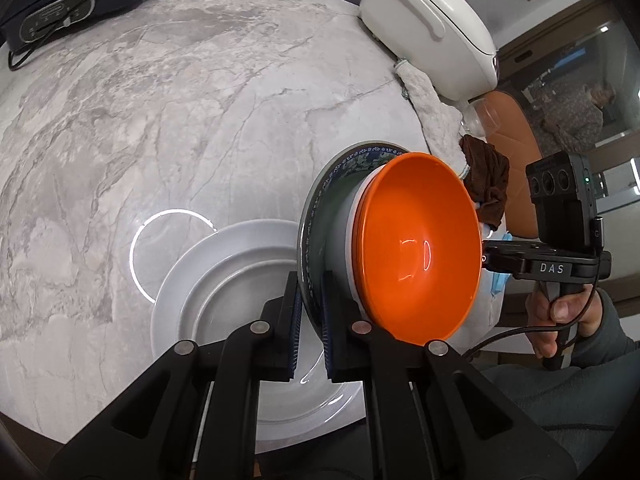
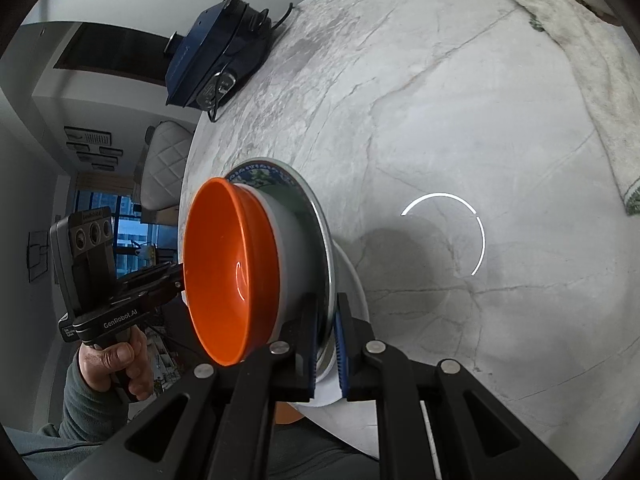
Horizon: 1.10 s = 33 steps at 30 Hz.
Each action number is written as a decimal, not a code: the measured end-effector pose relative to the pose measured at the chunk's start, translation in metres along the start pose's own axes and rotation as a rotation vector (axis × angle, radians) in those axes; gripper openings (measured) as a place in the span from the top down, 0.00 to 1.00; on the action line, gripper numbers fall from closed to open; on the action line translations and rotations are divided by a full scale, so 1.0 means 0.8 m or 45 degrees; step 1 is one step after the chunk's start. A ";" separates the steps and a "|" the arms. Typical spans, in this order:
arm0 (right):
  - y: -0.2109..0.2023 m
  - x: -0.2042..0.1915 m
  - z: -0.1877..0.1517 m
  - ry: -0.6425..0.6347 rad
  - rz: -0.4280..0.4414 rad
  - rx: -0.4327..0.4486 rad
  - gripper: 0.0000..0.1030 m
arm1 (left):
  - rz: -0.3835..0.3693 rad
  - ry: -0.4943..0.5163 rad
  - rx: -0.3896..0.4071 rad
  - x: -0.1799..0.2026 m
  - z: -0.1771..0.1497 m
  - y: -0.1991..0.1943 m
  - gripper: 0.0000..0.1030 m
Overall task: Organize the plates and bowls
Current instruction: 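Lift the nested bowls with both tools and lower them onto the plate stack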
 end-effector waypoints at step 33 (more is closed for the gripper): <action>0.109 -0.025 -0.045 -0.099 -0.044 -0.247 0.88 | 0.034 -0.260 -0.046 -0.093 -0.116 0.029 0.93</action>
Point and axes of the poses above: each gripper's, at about its wrist camera, not at the fingertips, and y roughly the way its jaws point, x to its right, z to its top, the point moved 10 cm from there along y, roughly the way its jaws point, and after that the axes turned 10 degrees about z, right-handed, at the moved point
